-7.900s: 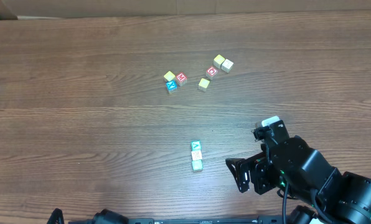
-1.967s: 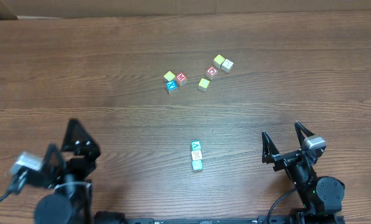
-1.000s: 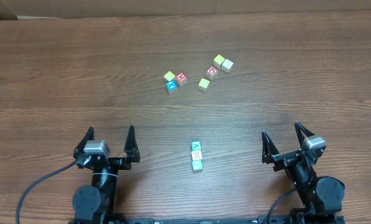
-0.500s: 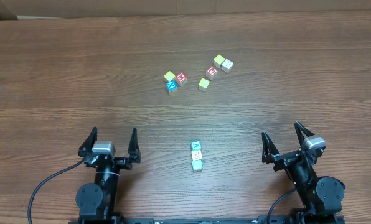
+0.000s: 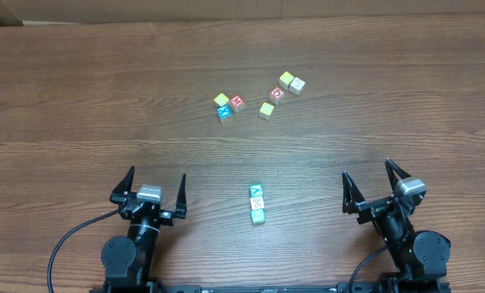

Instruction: Flip 3 blocks

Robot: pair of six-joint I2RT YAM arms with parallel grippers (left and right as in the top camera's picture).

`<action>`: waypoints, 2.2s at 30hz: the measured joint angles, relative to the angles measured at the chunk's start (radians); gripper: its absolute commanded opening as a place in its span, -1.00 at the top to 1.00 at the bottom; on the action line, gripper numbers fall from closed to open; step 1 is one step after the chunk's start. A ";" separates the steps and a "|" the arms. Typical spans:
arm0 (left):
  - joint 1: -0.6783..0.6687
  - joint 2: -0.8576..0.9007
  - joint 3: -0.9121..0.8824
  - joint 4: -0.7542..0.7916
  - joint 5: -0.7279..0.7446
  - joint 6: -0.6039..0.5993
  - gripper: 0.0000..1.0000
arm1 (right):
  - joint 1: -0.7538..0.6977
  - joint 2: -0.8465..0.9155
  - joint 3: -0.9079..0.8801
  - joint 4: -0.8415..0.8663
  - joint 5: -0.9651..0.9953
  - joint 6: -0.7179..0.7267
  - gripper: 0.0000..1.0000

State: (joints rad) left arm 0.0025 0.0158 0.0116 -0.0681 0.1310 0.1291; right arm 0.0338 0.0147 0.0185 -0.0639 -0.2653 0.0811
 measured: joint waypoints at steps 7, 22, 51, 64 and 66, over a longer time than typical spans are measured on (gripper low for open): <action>0.000 0.000 0.000 0.001 0.000 -0.017 -1.00 | 0.000 0.000 0.000 0.000 0.000 0.000 -1.00; 0.000 0.000 0.000 0.000 0.000 -0.048 -1.00 | 0.000 0.000 0.000 0.000 0.000 0.000 -1.00; 0.000 0.000 0.000 0.001 0.000 -0.049 -0.99 | 0.000 0.000 0.000 0.000 0.000 0.000 -1.00; 0.000 0.000 0.000 0.001 0.000 -0.048 -1.00 | 0.000 0.000 0.000 0.000 0.000 0.000 -1.00; 0.000 0.000 0.000 0.001 0.000 -0.049 -1.00 | 0.000 0.000 0.000 0.000 0.000 0.001 -1.00</action>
State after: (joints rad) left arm 0.0025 0.0158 0.0116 -0.0673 0.1314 0.0803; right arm 0.0338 0.0147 0.0185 -0.0639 -0.2649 0.0818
